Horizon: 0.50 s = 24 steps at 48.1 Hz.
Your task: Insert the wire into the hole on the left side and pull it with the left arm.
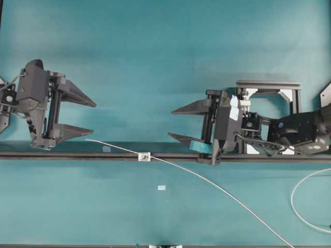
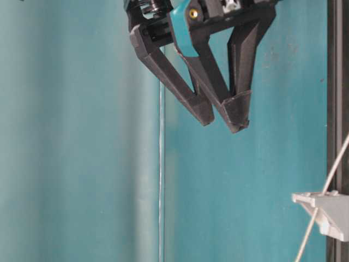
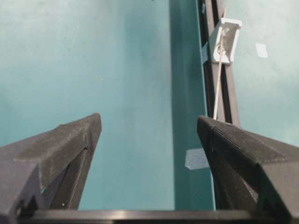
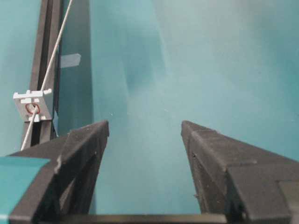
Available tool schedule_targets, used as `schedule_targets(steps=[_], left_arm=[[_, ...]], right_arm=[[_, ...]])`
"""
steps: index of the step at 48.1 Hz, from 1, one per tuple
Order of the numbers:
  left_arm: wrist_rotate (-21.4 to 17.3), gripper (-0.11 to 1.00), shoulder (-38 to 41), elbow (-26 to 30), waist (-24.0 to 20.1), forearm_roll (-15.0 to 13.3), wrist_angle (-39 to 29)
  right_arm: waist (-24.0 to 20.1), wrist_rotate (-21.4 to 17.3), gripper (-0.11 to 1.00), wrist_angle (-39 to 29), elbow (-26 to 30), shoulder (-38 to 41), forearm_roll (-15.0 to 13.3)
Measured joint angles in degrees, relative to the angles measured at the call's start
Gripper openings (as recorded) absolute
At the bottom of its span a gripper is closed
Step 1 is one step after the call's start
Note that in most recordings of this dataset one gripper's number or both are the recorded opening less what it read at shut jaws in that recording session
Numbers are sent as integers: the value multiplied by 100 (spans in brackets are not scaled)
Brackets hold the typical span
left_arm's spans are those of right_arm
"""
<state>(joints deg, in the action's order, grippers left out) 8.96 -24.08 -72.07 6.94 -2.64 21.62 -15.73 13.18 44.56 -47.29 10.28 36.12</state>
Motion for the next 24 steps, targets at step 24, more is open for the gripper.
schedule_targets(steps=[24], left_arm=[[18, 84, 0, 0, 0, 0, 18]], right_arm=[[0, 0, 72, -229, 44, 0, -9]])
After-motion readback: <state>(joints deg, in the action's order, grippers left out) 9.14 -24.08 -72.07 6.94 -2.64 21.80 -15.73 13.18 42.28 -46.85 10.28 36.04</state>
